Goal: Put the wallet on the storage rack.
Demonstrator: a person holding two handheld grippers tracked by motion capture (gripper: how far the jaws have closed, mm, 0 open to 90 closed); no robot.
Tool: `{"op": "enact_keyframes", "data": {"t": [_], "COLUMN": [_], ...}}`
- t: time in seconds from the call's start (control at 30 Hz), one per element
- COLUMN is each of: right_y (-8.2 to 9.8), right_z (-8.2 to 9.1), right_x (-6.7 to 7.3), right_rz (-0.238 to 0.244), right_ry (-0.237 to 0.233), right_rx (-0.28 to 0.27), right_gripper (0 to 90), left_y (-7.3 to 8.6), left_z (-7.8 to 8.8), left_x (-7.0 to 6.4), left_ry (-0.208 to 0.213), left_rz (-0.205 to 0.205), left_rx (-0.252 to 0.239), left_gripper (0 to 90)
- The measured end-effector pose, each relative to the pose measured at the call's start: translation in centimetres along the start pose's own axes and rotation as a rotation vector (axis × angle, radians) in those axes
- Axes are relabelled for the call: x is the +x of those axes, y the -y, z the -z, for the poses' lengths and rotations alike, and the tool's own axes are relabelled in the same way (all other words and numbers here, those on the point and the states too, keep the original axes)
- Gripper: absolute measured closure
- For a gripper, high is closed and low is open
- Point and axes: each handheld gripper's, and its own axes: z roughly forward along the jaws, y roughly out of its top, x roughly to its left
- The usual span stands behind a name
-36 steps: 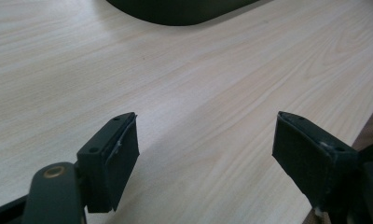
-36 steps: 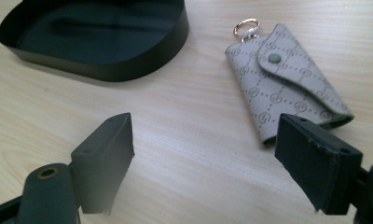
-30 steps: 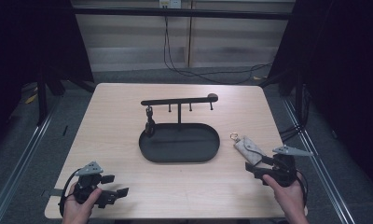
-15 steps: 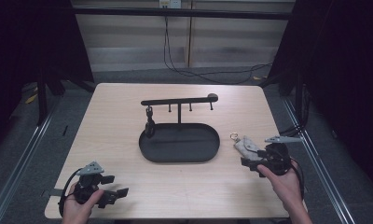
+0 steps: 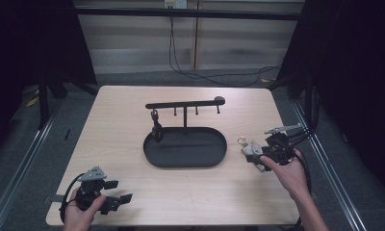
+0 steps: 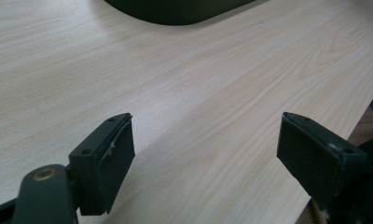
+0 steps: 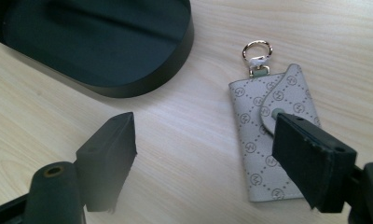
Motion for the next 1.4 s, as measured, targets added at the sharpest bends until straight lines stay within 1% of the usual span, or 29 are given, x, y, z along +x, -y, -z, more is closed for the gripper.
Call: {"op": "enact_keyframes", "data": {"t": [0.03, 0.1, 0.17, 0.2, 0.27, 0.3, 0.47, 0.5, 0.57, 0.6, 0.7, 0.73, 0.8, 0.83, 0.9, 0.93, 0.97, 1.0, 1.1, 1.13, 1.17, 1.23, 1.3, 1.4], "right_y": [-0.2, -0.6, -1.0, -1.1, -1.5, -1.5, -2.3, -2.6, -2.7, -2.9, -3.2, -3.4, -4.0, -4.0, -4.3, -4.5, -4.7, -4.7, -4.9, -5.0, -5.0, -4.9, -4.9, -4.9], "right_z": [0.0, 0.0, -0.1, -0.2, -0.6, -0.6, -1.1, -1.2, -1.2, -1.3, -1.5, -1.5, -1.7, -1.7, -2.0, -2.2, -2.6, -2.6, -3.2, -3.7, -3.7, -4.1, -4.5, -5.1], "right_x": [-0.1, -0.4, -0.5, -0.6, -0.9, -0.9, -1.5, -1.7, -1.8, -1.9, -2.0, -2.1, -2.3, -2.3, -2.5, -2.6, -2.7, -2.7, -2.8, -3.1, -3.1, -3.3, -3.6, -4.1], "right_rz": [0.0, -0.01, -0.015, -0.011, -0.009, -0.009, 0.01, 0.001, -0.001, 0.002, 0.005, 0.013, 0.013, 0.013, 0.017, 0.018, 0.02, 0.02, 0.038, 0.031, 0.031, 0.038, 0.038, 0.037], "right_ry": [0.005, 0.0, 0.004, 0.009, 0.01, 0.01, 0.019, 0.016, 0.013, 0.019, 0.018, 0.015, 0.013, 0.013, -0.003, -0.012, -0.011, -0.011, 0.02, 0.016, 0.016, 0.03, 0.03, 0.036], "right_rx": [0.003, 0.014, 0.035, 0.047, 0.084, 0.084, 0.146, 0.169, 0.167, 0.179, 0.189, 0.194, 0.213, 0.213, 0.244, 0.252, 0.28, 0.28, 0.319, 0.333, 0.333, 0.346, 0.369, 0.388], "right_gripper": [21.6, 24.9, 25.0, 25.0, 24.9, 24.9, 24.9, 25.2, 26.3, 26.5, 26.4, 25.8, 23.3, 23.3, 20.8, 20.8, 20.8, 20.8, 21.2, 21.8, 21.8, 23.1, 23.2, 23.3], "left_y": [0.0, -0.1, -0.1, -0.1, -0.1, -0.1, -0.2, -0.2, -0.2, -0.2, -0.2, -0.2, -0.2, -0.2, -0.2, -0.2, -0.2, -0.2, -0.2, -0.2, -0.2, -0.2, -0.2, -0.2], "left_z": [0.0, 0.0, 0.1, 0.2, 0.2, 0.2, 0.1, 0.0, 0.0, 0.0, 0.0, 0.0, 0.0, 0.0, -0.1, -0.2, -0.3, -0.3, -0.2, -0.2, -0.2, -0.3, -0.3, -0.3], "left_x": [0.0, 0.0, 0.0, 0.0, 0.1, 0.2, 0.3, 0.2, 0.2, 0.2, 0.2, 0.2, 0.1, 0.1, 0.1, 0.1, 0.0, 0.0, 0.0, 0.0, 0.0, 0.0, 0.0, 0.0], "left_ry": [0.0, 0.003, -0.009, -0.01, 0.001, 0.0, 0.003, -0.001, -0.005, -0.005, -0.005, -0.006, -0.003, -0.005, -0.003, -0.008, -0.008, -0.008, -0.006, -0.007, -0.007, -0.007, -0.006, -0.006], "left_rz": [-0.003, -0.011, -0.028, -0.024, -0.018, -0.018, -0.016, -0.016, -0.018, -0.018, -0.021, -0.025, -0.022, -0.024, -0.025, -0.024, -0.029, -0.029, -0.029, -0.029, -0.027, -0.024, -0.026, -0.028], "left_rx": [0.0, -0.001, -0.005, -0.007, -0.011, -0.011, -0.005, -0.008, -0.005, -0.002, 0.002, 0.002, 0.002, 0.0, 0.006, 0.01, 0.021, 0.021, 0.017, 0.017, 0.017, 0.017, 0.019, 0.023], "left_gripper": [18.9, 19.0, 19.1, 19.0, 19.0, 19.0, 19.0, 19.0, 19.0, 19.0, 19.1, 19.0, 19.1, 19.1, 19.1, 19.1, 19.1, 19.1, 19.2, 19.2, 19.2, 19.2, 19.2, 19.2]}}
